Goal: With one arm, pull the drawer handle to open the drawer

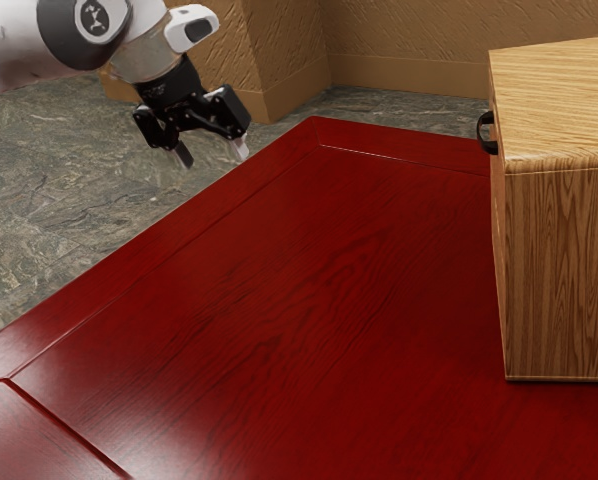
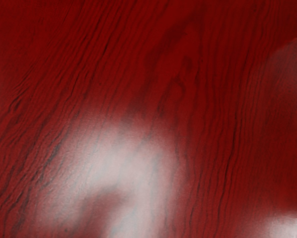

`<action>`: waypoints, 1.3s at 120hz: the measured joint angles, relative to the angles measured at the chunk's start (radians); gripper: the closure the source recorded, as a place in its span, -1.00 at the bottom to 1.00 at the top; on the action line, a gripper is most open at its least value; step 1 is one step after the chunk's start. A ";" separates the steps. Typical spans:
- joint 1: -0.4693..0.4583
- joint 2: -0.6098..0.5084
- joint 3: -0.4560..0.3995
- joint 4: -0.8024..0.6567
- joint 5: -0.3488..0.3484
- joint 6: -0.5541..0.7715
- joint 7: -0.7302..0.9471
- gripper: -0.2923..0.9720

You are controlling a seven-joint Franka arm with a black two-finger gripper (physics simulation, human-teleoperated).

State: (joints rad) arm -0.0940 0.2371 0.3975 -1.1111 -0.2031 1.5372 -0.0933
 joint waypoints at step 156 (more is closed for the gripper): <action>0.083 0.404 -0.512 0.261 -0.066 0.606 -0.183 -0.54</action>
State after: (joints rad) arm -0.0112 0.6412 -0.1146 -0.8504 -0.2694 2.1429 -0.2765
